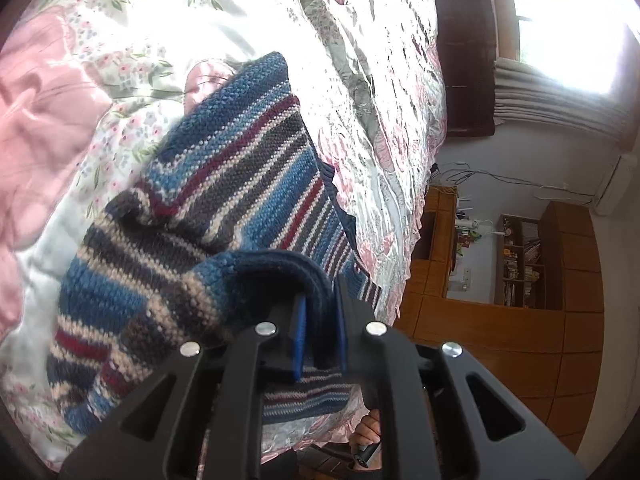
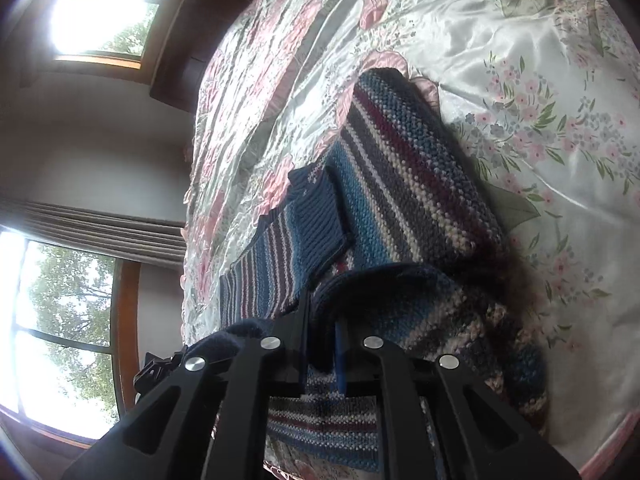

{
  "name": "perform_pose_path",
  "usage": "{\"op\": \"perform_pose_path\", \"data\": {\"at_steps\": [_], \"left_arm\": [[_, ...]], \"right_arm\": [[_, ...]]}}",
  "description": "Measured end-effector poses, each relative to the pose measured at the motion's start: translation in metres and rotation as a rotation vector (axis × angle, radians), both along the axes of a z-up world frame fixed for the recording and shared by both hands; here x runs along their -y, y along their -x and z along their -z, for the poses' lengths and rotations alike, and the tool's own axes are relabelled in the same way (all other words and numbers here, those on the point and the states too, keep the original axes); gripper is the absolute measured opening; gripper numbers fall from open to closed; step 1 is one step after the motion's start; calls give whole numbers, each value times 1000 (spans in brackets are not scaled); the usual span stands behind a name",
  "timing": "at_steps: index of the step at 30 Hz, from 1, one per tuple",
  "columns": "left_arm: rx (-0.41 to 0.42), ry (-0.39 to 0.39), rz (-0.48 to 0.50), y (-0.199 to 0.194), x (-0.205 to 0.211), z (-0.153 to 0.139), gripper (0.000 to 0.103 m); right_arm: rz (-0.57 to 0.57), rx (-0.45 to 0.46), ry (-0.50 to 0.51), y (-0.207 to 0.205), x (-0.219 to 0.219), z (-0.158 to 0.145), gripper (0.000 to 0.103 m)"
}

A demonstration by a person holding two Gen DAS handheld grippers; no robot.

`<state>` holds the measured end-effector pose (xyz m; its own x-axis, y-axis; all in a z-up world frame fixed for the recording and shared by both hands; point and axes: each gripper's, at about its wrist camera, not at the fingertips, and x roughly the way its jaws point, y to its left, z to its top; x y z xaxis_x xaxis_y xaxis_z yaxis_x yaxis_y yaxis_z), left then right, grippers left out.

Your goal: Fold small clothes

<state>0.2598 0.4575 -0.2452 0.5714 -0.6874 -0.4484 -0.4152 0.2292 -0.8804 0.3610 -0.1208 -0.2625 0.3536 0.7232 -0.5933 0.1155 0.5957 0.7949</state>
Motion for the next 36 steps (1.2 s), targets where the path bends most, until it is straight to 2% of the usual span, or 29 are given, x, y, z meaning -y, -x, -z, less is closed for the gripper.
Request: {"op": "perform_pose_path", "data": {"at_steps": [2,4,7,9,11,13,16,19,20,22,25,33,34,35,36], "left_arm": [[0,-33,11,-11,1,8,17],[-6,-43,30,-19,3,16,21],[-18,-44,36,-21,2,25,24],[-13,-49,35,-18,1,25,27],[12,-78,44,-14,-2,18,40],[37,-114,59,-12,-4,9,45],[60,-210,95,-16,-9,-3,50],[63,-294,155,-29,-14,-6,64],[59,-335,194,-35,-13,-5,66],[53,-429,299,-50,-5,-2,68],[33,-494,436,-69,7,11,69],[19,-493,562,-96,22,31,72],[32,-487,583,-96,26,29,69],[44,-487,605,-95,32,27,58],[48,-508,621,-94,37,26,52]], "right_arm": [[-12,-9,-2,-12,-2,7,20],[-33,-5,7,-19,-4,6,35],[-76,11,28,-26,-6,-3,40],[-95,33,52,-28,-6,-13,41],[-117,46,66,-30,-4,-21,41],[-140,61,91,-33,-5,-27,42],[-184,65,138,-40,-8,-30,43],[-229,45,190,-49,-16,-22,46],[-246,33,207,-53,-19,-17,46],[-272,21,254,-57,-22,-8,46],[-314,7,295,-64,-27,3,47],[-404,13,305,-72,-43,11,48],[-412,19,312,-72,-44,11,48],[-418,25,319,-71,-46,10,48],[-428,31,329,-69,-48,9,47]]}}
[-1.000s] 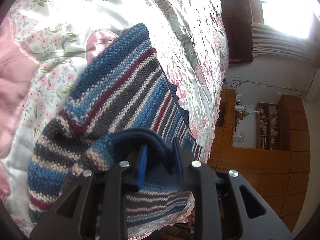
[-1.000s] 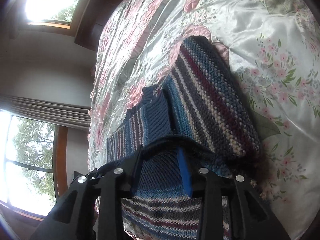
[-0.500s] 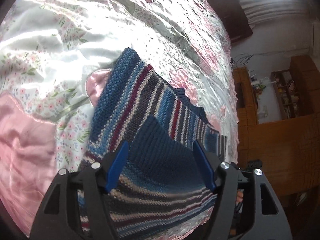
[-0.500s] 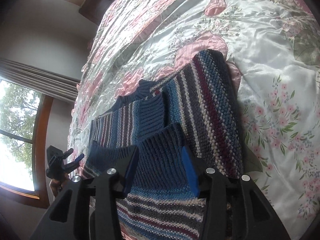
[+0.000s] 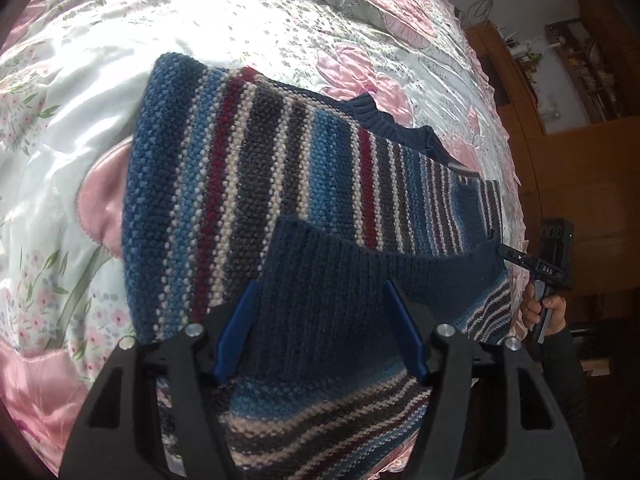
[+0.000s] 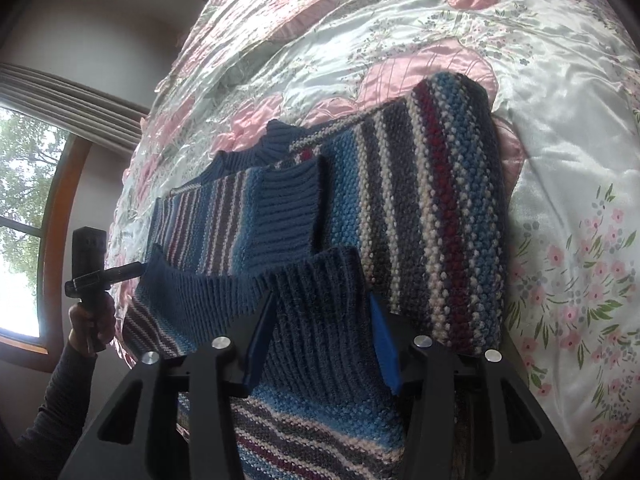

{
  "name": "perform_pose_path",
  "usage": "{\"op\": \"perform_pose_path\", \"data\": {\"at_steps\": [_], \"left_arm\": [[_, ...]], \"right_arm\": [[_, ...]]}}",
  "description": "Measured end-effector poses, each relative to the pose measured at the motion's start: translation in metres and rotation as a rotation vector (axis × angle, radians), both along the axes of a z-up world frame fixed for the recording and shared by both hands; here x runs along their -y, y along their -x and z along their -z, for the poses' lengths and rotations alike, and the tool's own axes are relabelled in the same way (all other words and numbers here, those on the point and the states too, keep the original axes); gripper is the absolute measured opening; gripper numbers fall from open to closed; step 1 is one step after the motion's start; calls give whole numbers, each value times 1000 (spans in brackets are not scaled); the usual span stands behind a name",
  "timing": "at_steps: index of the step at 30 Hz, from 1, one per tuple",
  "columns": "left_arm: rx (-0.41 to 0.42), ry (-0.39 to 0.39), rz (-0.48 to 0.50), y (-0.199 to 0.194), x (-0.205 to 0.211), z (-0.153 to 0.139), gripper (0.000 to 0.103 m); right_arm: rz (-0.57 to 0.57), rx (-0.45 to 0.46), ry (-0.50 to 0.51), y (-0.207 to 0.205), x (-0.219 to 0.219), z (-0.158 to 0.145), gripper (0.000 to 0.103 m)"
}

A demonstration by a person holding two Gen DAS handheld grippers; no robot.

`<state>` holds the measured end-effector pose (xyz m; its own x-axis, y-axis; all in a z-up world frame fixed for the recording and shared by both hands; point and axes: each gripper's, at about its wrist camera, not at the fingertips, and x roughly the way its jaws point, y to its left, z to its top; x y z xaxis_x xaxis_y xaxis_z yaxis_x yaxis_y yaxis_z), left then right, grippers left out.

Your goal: Fold small clothes

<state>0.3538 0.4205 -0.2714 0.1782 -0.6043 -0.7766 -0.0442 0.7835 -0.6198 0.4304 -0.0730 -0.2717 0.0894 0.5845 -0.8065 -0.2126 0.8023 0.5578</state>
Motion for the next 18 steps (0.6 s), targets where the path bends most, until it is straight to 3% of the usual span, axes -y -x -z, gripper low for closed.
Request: {"op": "perform_pose_path", "data": {"at_steps": [1,2,5,10,18], "left_arm": [[3,-17,6,1,3,0,41],[1,-19,5,1,4,2,23],[16,-16,-17,3,1,2,9],[79,-25,-42,11,5,-9,7],[149,17,-76,17,-4,-37,7]], "right_arm": [[-6,11,13,2,-1,-1,43],[-8,22,26,3,-3,-2,40],[16,43,44,5,0,-4,26],[44,72,33,12,9,-15,11],[42,141,30,17,6,-43,8]]}}
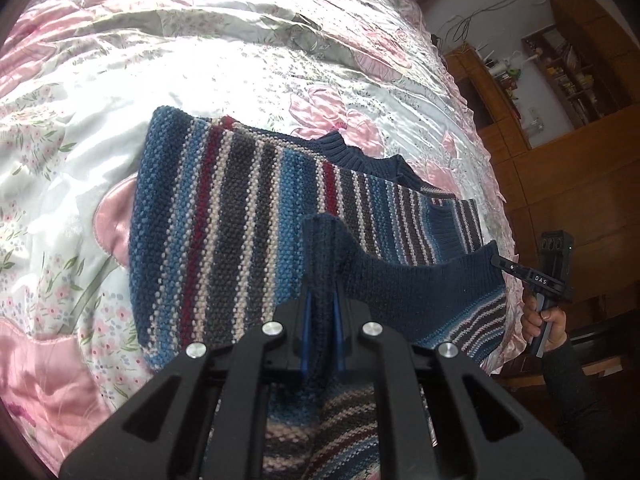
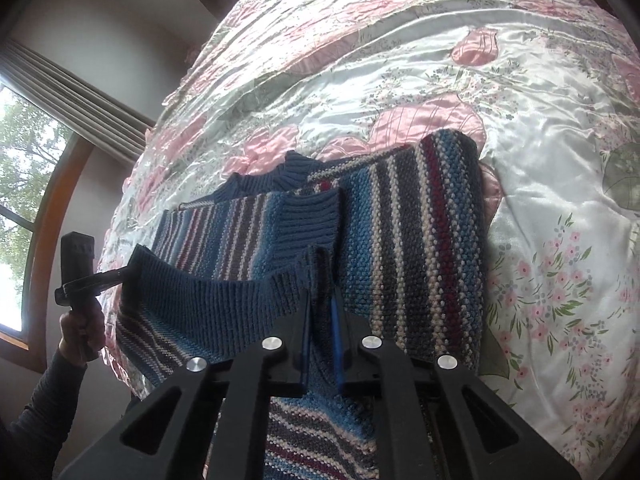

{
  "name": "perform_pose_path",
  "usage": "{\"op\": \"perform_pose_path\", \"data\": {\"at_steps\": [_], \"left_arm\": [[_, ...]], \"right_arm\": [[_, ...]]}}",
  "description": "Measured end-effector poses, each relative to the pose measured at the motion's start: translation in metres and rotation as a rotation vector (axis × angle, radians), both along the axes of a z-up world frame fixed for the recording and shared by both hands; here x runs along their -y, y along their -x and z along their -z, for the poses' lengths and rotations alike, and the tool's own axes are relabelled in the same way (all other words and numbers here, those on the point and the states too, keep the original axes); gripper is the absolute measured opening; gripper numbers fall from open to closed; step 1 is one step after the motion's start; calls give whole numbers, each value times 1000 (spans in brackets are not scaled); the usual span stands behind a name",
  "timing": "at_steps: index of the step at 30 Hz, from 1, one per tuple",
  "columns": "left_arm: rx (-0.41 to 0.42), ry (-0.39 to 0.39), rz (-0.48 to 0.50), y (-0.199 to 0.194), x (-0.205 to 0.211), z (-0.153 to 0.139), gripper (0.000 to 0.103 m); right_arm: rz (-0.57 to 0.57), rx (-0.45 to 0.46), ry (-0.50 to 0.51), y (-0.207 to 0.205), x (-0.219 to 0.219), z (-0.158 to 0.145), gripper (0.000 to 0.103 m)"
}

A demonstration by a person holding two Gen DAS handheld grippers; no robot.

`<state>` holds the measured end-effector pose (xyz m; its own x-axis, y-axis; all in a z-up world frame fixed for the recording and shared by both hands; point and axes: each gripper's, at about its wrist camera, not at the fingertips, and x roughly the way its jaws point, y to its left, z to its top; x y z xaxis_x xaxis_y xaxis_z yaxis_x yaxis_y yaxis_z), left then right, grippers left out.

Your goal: Fold small clothes

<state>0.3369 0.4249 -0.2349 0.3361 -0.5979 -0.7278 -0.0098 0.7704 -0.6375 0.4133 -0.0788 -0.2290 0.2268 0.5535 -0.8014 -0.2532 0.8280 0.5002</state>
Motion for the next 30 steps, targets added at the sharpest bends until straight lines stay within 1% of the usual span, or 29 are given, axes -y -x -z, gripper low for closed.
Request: {"op": "perform_pose_path", "data": {"at_steps": [6,9,12,14,17,19,21,23,24,26,27,30], "left_arm": [[50,27,-47,-13,-12,-25,7],[72,29,-71,-31,-16,-38,7],[69,25,-95,-57,-19,-42,7],[54,15,-111,-75,-20,-40,7],[16,7,-137,-99,-22,-29,7],[-32,-12,-152,-113,-23,-13,7],[-101,-51,-157,-123,-21,10,7],[-154,-60,-167,-128,-20,32,7],[-168,-62,-173,-129,-20,39,7],[-166,-43,-187,-131,-22,43,7],[-151,-31,-191,-131,-23,40,7],[-90,-19,-194,-136,-28,22,7]], "right_arm": [[46,52,-14,-18,1,-22,8],[64,68,-9,-35,-3,-32,8],[90,72,-1,-59,-8,-37,8],[109,65,4,-75,-13,-36,8],[123,52,36,-98,-22,-28,8],[133,32,65,-113,-26,-17,8],[148,-13,93,-125,-29,1,8],[159,-45,121,-132,-30,18,8],[163,-49,125,-134,-31,24,8],[173,-52,115,-135,-30,30,8],[177,-45,102,-136,-29,29,8],[183,-16,76,-139,-26,20,8]]}}
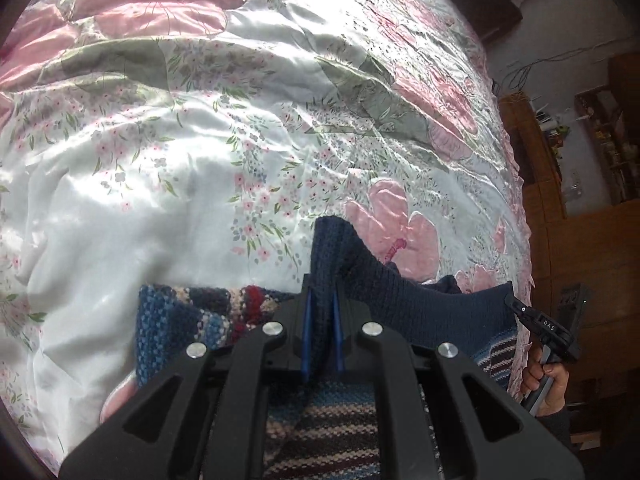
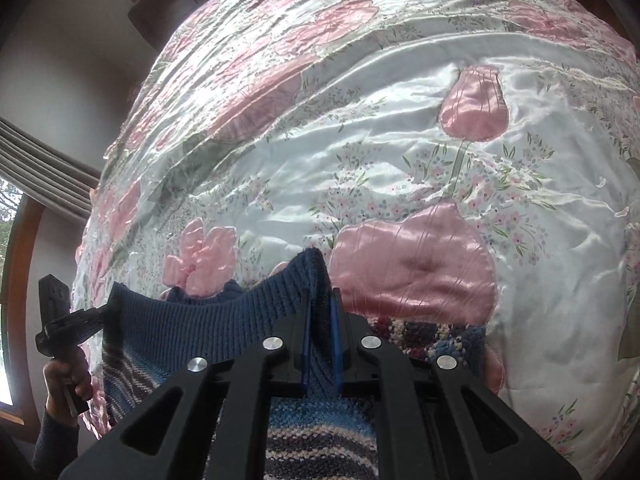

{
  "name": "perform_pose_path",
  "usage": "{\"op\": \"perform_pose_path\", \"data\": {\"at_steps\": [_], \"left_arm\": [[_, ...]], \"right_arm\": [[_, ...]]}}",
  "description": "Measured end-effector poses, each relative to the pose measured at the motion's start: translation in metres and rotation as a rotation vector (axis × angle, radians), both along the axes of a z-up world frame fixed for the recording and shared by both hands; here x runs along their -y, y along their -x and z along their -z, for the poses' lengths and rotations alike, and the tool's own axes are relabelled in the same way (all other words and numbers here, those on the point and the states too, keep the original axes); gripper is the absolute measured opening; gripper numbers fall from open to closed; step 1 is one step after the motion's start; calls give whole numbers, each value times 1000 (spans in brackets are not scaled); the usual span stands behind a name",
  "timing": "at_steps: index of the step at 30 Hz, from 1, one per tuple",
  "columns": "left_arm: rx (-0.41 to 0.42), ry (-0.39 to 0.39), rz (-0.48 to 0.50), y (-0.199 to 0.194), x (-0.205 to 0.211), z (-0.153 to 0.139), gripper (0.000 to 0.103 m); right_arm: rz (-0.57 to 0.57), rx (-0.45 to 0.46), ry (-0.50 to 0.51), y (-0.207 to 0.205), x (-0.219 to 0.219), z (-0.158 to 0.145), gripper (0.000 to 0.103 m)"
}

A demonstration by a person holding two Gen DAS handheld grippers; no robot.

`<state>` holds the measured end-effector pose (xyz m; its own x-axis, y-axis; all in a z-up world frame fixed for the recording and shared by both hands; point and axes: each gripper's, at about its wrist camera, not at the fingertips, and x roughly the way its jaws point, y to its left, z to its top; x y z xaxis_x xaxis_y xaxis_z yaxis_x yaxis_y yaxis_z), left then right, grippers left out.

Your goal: Fold small clothes

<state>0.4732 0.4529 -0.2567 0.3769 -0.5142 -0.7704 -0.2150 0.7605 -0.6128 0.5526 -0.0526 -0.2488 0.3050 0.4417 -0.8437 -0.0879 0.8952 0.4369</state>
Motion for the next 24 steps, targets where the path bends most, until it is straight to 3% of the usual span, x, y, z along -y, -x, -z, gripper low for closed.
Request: {"op": "perform_pose_path", "data": {"at_steps": [8,15,18,21,23,24], "left_arm": [[6,-22,0,-26,-3,-6,7],[-42,-24,-10,-36,-3,24,7],[-103,-23,15,-36,0,43,9],[-86,26,-23,-26,-15,35,28],[-35,6,-42,-12,-29,13,51],[-5,2,-34,-3,-34,0,53]], "right_arm": [[4,19,4,-21,-7,-9,8],[19,-6,14,-34,-6,9,8],[16,-62,-1,-36,-6,29,9],[50,-80,-40,-27,4,35,22],[51,-51,-91,-11,16,22,25],[47,-35,-115,-1,24,15,30]]}}
